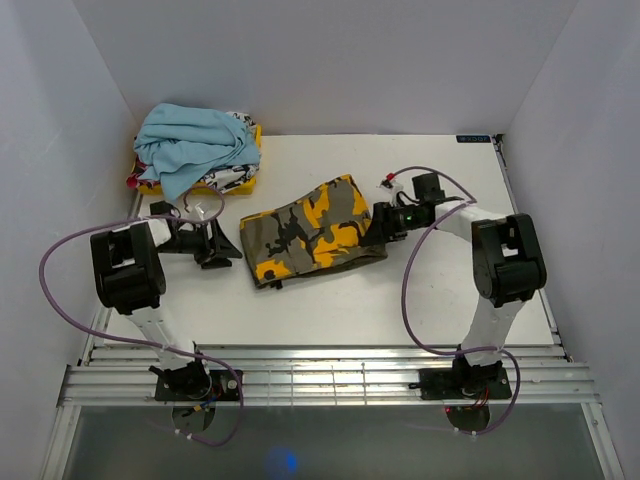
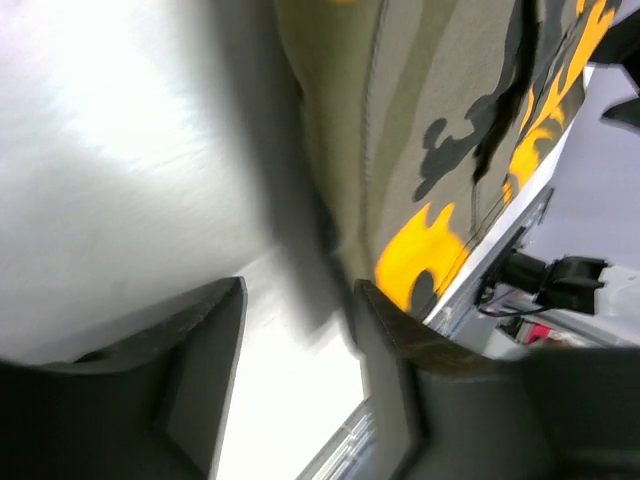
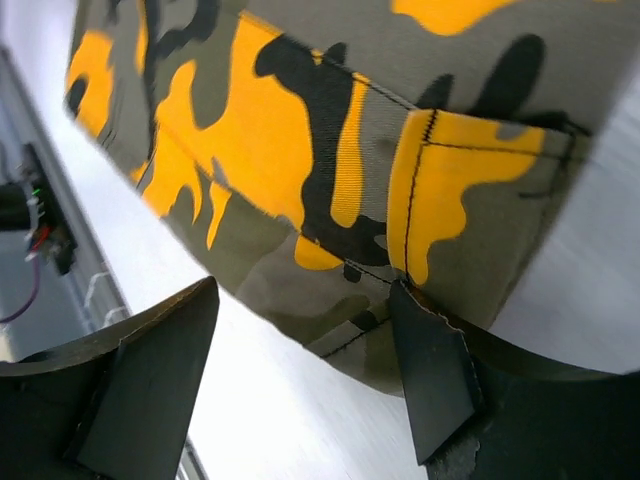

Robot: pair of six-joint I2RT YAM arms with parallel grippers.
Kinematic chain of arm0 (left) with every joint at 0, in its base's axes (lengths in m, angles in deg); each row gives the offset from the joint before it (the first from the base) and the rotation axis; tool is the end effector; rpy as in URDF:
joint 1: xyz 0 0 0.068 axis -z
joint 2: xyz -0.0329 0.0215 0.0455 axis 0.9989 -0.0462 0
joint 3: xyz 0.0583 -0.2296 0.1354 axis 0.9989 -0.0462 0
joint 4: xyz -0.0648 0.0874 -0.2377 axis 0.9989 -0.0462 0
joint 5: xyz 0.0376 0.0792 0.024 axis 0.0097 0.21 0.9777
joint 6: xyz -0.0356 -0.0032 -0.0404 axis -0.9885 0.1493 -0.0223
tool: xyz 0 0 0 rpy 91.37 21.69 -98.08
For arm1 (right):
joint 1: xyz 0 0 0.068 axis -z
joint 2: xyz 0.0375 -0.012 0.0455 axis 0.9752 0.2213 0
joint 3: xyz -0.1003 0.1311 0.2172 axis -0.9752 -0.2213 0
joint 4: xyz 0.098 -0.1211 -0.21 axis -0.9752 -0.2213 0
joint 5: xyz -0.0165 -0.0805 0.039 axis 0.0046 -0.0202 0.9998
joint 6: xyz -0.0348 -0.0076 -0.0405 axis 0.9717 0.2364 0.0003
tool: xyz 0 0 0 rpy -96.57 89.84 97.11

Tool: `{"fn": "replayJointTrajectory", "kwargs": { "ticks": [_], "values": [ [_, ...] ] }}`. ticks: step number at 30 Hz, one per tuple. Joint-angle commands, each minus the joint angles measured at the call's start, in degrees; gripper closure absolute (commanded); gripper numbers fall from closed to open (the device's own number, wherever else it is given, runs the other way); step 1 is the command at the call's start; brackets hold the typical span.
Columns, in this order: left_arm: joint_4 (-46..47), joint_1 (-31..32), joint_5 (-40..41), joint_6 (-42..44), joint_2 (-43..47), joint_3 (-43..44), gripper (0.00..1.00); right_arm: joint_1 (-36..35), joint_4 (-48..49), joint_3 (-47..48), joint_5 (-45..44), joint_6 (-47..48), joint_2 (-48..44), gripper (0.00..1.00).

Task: Fold and stack the trousers
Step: Neatly place the folded trousers to the corner

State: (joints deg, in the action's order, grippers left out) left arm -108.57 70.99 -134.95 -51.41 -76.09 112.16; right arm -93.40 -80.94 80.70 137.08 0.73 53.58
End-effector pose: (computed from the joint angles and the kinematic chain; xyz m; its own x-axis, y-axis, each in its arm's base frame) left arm 0.3091 0.0618 0.1276 -0.9610 -0.2270 -0.1583 -0.0267 0.6454 -0.7634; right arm 0.3595 0.1319 0.1598 -0.7898 -0.2257 -0.5703 -0.5916 0.5254 0.6115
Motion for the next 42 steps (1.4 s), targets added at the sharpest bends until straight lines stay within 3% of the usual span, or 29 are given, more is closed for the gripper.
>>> {"fn": "replayJointTrajectory", "kwargs": {
  "ticks": [1, 3, 4, 6, 7, 8, 10, 12, 18, 21, 24, 26, 32, 36, 38, 42],
  "values": [
    [7.4, 1.0, -2.2, -4.2, 6.0, 0.3, 0.29, 5.0, -7.8, -3.9, -15.5, 4.9, -4.3, 0.24],
    [8.1, 0.9, -0.2, -5.7, 9.6, 0.6, 0.27, 5.3, -9.8, -3.4, -16.1, 6.3, -7.9, 0.21],
    [8.6, 1.0, 0.8, -5.5, 11.2, 0.7, 0.19, 4.7, -10.0, -2.8, -16.6, 6.3, -11.9, 0.17],
    [9.0, 1.0, 4.9, -5.6, 14.5, 0.7, 0.17, 3.0, -10.5, -0.4, -20.1, 6.3, -15.3, 0.14],
    [8.9, 0.9, 6.1, -5.7, 17.8, 0.9, 0.16, -0.1, -10.9, 3.0, -22.5, 6.4, -17.3, 0.08],
    [8.8, 1.0, 7.1, -6.0, 19.2, 1.0, 0.03, -2.2, -11.1, 4.7, -28.9, 6.5, -17.8, 0.07],
    [8.8, 1.0, 9.0, -6.6, 23.2, 1.3, 0.02, -8.8, -11.6, 8.6, -34.4, 7.7, -17.5, 0.0],
    [9.0, 1.0, 9.7, -7.4, 25.6, 1.2, 0.02, -14.6, -11.3, 9.9, -39.8, 8.6, -16.1, 0.04],
    [7.6, 1.0, 20.1, -11.9, 30.4, 2.5, 0.02, -23.0, -15.5, 14.1, -47.3, 3.5, -4.7, 0.02],
    [6.7, 1.0, 22.9, -12.5, 31.7, 2.2, 0.02, -24.4, -15.7, 16.8, -50.1, -1.9, 0.6, 0.1],
    [6.9, 1.0, 23.5, -12.7, 33.0, 1.4, 0.02, -24.5, -18.7, 20.6, -49.6, -5.4, 8.5, 0.1],
    [7.0, 1.0, 24.3, -13.2, 33.4, 1.3, 0.02, -23.5, -18.5, 20.4, -52.3, -7.3, 10.2, 0.1],
    [7.6, 0.9, 24.9, -13.0, 33.3, 0.5, 0.02, -9.4, -18.8, 23.2, -51.1, -10.5, 15.7, 0.04],
    [8.8, 1.0, 24.5, -12.4, 32.5, -0.8, 0.02, 1.0, -20.0, 28.8, -47.1, -4.1, 18.1, 0.01],
    [8.7, 0.9, 24.2, -12.4, 31.3, -0.8, 0.02, 3.2, -19.6, 31.3, -49.3, 0.0, 19.0, 0.01],
    [9.0, 1.0, 23.9, -12.4, 29.5, -0.5, 0.02, 9.2, -20.1, 36.7, -44.7, 9.7, 23.0, 0.02]
  ]
}}
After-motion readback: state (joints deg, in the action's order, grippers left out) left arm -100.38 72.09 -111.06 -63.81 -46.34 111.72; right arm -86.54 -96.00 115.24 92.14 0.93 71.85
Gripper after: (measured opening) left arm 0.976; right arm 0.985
